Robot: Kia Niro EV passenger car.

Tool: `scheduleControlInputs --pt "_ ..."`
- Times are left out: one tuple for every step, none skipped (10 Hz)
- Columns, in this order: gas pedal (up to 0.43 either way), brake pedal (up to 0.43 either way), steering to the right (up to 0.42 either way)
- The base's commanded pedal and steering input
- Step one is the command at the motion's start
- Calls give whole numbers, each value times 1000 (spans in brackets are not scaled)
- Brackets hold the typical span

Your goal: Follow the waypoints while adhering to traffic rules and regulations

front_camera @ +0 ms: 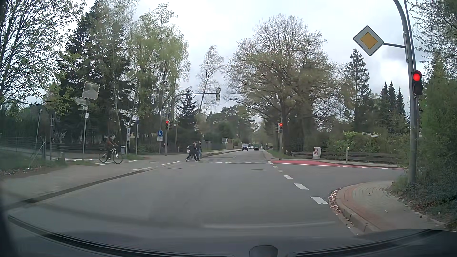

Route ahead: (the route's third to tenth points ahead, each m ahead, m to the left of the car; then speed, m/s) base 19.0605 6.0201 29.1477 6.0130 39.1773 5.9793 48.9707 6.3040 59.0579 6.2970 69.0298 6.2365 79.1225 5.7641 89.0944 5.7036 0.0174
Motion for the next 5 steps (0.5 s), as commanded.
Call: scheduleControlInputs --pt "0 256 3" --pt "0 256 3" --pt "0 256 3" --pt "0 256 3" --pt "0 262 3"
